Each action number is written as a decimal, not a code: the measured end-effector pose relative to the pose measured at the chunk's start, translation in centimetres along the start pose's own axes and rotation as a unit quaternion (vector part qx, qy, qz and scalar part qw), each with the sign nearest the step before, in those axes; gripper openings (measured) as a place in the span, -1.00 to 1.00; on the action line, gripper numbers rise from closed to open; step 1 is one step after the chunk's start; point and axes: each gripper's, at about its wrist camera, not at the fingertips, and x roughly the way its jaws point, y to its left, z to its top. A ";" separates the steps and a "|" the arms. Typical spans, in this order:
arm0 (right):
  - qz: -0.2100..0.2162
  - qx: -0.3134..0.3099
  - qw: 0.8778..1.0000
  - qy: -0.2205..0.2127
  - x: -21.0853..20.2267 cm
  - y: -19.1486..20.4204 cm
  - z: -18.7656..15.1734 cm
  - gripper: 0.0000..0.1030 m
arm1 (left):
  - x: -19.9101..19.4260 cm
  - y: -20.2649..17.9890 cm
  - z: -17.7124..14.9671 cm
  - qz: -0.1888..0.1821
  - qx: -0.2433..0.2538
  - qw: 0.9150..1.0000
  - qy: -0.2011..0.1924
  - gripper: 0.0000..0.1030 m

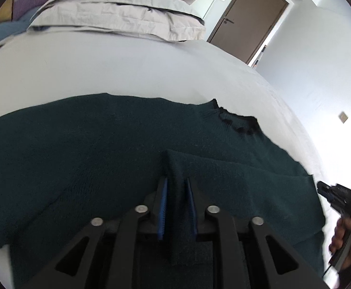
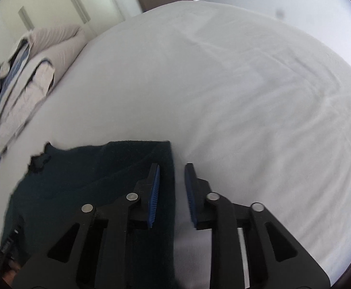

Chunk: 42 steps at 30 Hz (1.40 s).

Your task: Fold small clothes

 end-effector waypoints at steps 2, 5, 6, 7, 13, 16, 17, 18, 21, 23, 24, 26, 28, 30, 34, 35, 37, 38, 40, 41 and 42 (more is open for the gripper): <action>0.024 -0.013 0.999 -0.024 -3.3 1.0 -1.4 -0.57 | -2.9 0.5 0.2 0.007 -0.012 1.000 -0.015 0.16; 0.058 -0.054 0.996 -0.033 -7.4 3.2 -4.3 -0.38 | -9.0 3.1 -0.2 -0.013 -0.043 0.997 -0.064 0.33; 0.070 -0.066 0.995 -0.031 -8.6 4.0 -5.4 -0.38 | -10.9 4.7 -0.5 -0.011 -0.058 0.996 -0.070 0.33; 0.085 -0.072 0.993 -0.025 -9.7 4.3 -6.6 -0.38 | -12.8 6.8 -1.1 -0.003 -0.080 0.994 -0.075 0.33; 0.144 -0.104 0.984 0.011 -12.8 9.1 -13.1 -0.38 | -21.6 22.4 -6.2 0.028 -0.302 0.946 -0.113 0.33; 0.164 -0.115 0.979 0.025 -14.0 11.3 -17.0 -0.38 | -24.8 28.8 -9.0 0.021 -0.411 0.899 -0.154 0.33; 0.167 -0.119 0.978 0.026 -14.3 12.0 -17.7 -0.38 | -25.4 30.1 -9.7 0.022 -0.434 0.886 -0.164 0.33; 0.168 -0.122 0.978 0.028 -14.5 12.6 -18.4 -0.38 | -26.2 31.5 -10.5 0.024 -0.464 0.868 -0.177 0.40; 0.173 -0.121 0.977 0.033 -14.9 13.8 -19.6 -0.38 | -26.5 33.7 -11.5 0.043 -0.514 0.835 -0.193 0.70; 0.174 -0.122 0.976 0.037 -15.4 14.5 -20.5 -0.38 | -25.9 34.5 -11.6 0.044 -0.533 0.822 -0.196 0.70; 0.173 -0.125 0.976 0.037 -15.6 14.9 -20.9 -0.38 | -25.6 34.6 -11.6 0.045 -0.540 0.816 -0.200 0.69; 0.174 -0.128 0.976 0.037 -15.8 15.3 -21.5 -0.38 | -25.1 34.5 -10.7 0.055 -0.545 0.810 -0.209 0.51; 0.174 -0.127 0.976 0.037 -15.9 15.1 -21.5 -0.38 | -24.1 34.6 -9.6 0.047 -0.545 0.812 -0.202 -0.12; 0.175 -0.122 0.976 0.036 -15.5 14.7 -21.0 -0.38 | -23.6 35.9 -9.2 0.049 -0.548 0.815 -0.182 -0.52; 0.176 -0.106 0.978 0.031 -15.5 13.3 -20.6 -0.38 | -23.9 34.6 -7.4 0.084 -0.512 0.835 -0.183 -0.84; 0.175 -0.103 0.979 0.028 -15.6 12.7 -20.5 -0.38 | -24.1 34.0 -6.8 0.090 -0.494 0.845 -0.185 -0.84; 0.174 -0.097 0.980 0.025 -15.5 11.9 -20.2 -0.38 | -23.9 30.8 -4.2 0.095 -0.429 0.879 -0.183 -0.84; 0.175 -0.091 0.980 0.023 -15.5 11.3 -20.0 -0.38 | -23.8 29.1 -3.2 0.099 -0.399 0.893 -0.183 -0.84; 0.174 -0.080 0.981 0.020 -15.5 10.2 -19.8 -0.38 | -22.9 23.8 -0.1 0.104 -0.310 0.929 -0.176 -0.84; 0.174 -0.073 0.982 0.018 -15.5 9.6 -19.7 -0.38 | -22.5 21.6 0.7 0.103 -0.277 0.939 -0.174 -0.84; 0.175 -0.066 0.982 0.017 -15.4 9.1 -19.7 -0.38 | -21.4 17.5 2.3 0.105 -0.216 0.956 -0.166 -0.84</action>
